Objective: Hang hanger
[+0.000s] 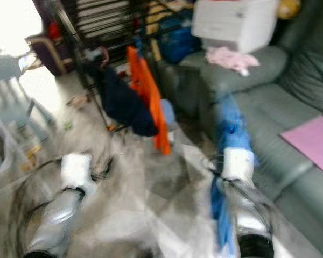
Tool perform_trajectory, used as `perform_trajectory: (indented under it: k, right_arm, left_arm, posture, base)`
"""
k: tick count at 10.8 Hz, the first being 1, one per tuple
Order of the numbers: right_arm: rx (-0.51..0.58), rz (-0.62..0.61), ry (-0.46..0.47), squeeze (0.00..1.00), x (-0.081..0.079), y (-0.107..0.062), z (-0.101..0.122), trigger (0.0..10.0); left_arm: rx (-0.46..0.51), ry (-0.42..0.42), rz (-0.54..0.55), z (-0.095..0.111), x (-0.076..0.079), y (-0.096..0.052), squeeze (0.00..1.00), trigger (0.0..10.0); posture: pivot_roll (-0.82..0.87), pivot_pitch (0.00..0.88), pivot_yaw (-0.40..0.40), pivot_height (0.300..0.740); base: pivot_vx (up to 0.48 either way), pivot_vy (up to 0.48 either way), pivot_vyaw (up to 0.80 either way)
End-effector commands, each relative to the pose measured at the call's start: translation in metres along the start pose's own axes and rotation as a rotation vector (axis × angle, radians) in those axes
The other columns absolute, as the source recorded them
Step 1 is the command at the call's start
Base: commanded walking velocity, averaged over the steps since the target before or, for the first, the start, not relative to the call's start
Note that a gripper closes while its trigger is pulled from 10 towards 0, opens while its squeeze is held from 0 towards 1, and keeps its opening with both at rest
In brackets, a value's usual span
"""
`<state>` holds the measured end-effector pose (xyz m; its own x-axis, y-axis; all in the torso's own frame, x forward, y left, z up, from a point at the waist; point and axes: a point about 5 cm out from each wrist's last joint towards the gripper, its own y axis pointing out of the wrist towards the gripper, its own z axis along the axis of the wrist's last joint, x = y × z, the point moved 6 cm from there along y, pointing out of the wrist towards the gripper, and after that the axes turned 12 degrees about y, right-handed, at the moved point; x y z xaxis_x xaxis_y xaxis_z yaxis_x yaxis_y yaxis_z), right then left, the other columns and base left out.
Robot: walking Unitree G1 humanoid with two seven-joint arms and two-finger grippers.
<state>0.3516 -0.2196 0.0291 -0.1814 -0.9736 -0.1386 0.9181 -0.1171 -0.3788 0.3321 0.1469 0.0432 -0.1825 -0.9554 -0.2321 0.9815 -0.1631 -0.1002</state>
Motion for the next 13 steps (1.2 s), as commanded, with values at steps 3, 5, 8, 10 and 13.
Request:
perform_trajectory:
  k: [3,5,8,10,13]
  right_arm:
    - [0.05,-0.025,-0.015,0.0,0.01,0.0,0.016,10.0]
    - [0.051,-0.016,-0.017,0.0,0.007,0.001,0.017,10.0]
    - [0.048,-0.005,-0.02,0.0,0.004,0.002,0.017,10.0]
    - [0.041,0.004,-0.02,0.0,0.002,0.002,0.015,10.0]
    - [0.03,0.005,-0.013,0.0,0.004,0.004,0.016,10.0]
  left_arm:
    - [0.018,0.0,-0.029,0.008,0.009,0.007,0.0,10.0]
    - [0.016,0.002,-0.031,0.009,0.01,0.008,0.0,10.0]
    - [0.021,0.003,-0.029,0.013,0.012,0.011,0.0,10.0]
    - [0.021,0.0,-0.028,0.015,0.015,0.013,0.0,10.0]
    - [0.02,0.004,-0.033,0.016,0.019,0.015,0.0,10.0]
  posture:
    - [-0.14,0.0,0.125,0.74]
    - [-0.14,0.0,0.125,0.74]
    - [-0.14,0.0,0.126,0.74]
    - [-0.15,0.0,0.125,0.74]
    - [-0.15,0.0,0.125,0.74]
  base:
    - [0.415,0.0,0.0]
    - [0.433,0.0,0.23]
    - [0.463,0.0,0.77]
    - [0.461,0.0,0.77]
    - [0.47,0.0,0.26]
